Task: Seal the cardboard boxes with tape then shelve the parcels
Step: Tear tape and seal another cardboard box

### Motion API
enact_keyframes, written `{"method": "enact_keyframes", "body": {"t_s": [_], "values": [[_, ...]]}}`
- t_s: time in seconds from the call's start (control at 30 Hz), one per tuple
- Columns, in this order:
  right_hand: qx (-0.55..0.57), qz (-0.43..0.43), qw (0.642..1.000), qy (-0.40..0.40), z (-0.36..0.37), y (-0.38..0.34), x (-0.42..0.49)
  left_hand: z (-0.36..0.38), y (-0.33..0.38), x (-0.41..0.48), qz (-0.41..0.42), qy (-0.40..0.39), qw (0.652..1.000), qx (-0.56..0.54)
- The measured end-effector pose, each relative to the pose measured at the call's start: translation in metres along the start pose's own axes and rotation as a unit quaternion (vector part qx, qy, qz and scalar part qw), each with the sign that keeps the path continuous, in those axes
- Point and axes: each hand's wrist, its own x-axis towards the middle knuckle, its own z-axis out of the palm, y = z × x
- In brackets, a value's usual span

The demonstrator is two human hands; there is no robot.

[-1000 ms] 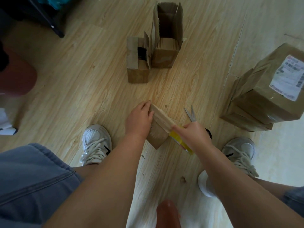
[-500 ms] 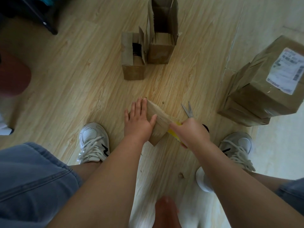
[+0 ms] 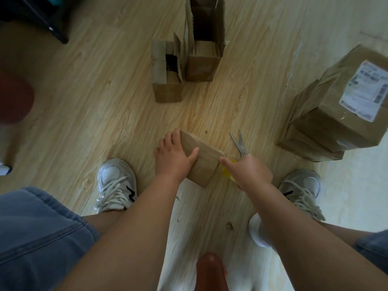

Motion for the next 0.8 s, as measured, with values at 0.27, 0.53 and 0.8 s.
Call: {"method": "enact_keyframes", "body": {"t_s": [0.27, 0.53, 0.8], "values": [[-0.028, -0.014, 0.999, 0.017, -0.006, -0.003, 0.007, -0.003, 0.004, 0.002, 0.158, 0.089, 0.983, 0.037], [-0.001, -0.022, 1.000, 0.008, -0.004, -0.001, 0.009, 0.012, -0.001, 0.004, 0.136, 0.046, 0.989, 0.038], [0.038, -0.026, 0.999, -0.011, 0.001, 0.002, 0.013, 0.005, -0.005, 0.024, 0.138, 0.002, 0.989, 0.046]]}}
